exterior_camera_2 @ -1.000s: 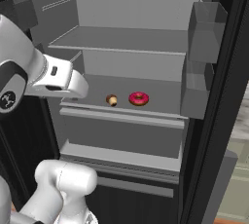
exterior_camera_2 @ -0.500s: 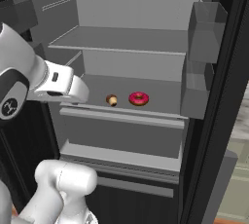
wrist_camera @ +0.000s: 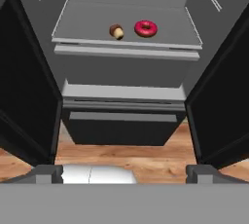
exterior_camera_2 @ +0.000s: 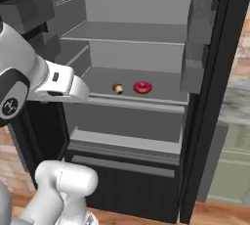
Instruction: Place the ketchup and mustard from the counter to the top shelf of the fridge. If the existing items in the fridge are on the top shelf, move them to other shelves.
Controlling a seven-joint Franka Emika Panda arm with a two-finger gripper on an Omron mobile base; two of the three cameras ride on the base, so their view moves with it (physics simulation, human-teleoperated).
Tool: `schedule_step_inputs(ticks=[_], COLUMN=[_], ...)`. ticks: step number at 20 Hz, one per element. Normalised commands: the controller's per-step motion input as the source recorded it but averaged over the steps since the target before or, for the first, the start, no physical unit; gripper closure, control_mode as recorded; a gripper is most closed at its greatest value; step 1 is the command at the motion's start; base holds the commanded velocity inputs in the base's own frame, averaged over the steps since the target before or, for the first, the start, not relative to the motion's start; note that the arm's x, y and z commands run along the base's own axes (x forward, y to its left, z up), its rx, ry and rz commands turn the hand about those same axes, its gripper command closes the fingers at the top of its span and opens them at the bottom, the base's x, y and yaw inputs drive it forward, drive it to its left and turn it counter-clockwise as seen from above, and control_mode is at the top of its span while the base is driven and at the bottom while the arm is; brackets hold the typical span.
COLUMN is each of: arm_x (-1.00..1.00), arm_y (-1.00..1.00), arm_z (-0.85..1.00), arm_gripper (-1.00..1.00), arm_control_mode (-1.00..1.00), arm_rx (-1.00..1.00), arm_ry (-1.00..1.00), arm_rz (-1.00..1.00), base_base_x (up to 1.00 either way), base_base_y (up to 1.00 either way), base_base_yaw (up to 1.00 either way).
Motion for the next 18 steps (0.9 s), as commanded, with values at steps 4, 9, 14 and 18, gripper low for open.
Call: schedule_step_inputs(ticks=[4,9,14,18], arm_x=[0.0,0.0,0.0,0.0], arm_y=[0.0,0.0,0.0,0.0], arm_z=[0.0,0.0,0.0,0.0], arm_gripper=[-1.0,-1.0,-1.0,-1.0], arm_control_mode=[1.0,1.0,1.0,1.0], arm_rx=[0.0,0.0,0.0,0.0], arm_ry=[0.0,0.0,0.0,0.0], arm_rz=[0.0,0.0,0.0,0.0], base_base_x=[-0.98,-1.0,-0.95,-0.23], base_base_y=[0.0,-0.04,-0.18,-0.84], base_base_yaw=[-0.01,-0.04,-0.11,-0.25])
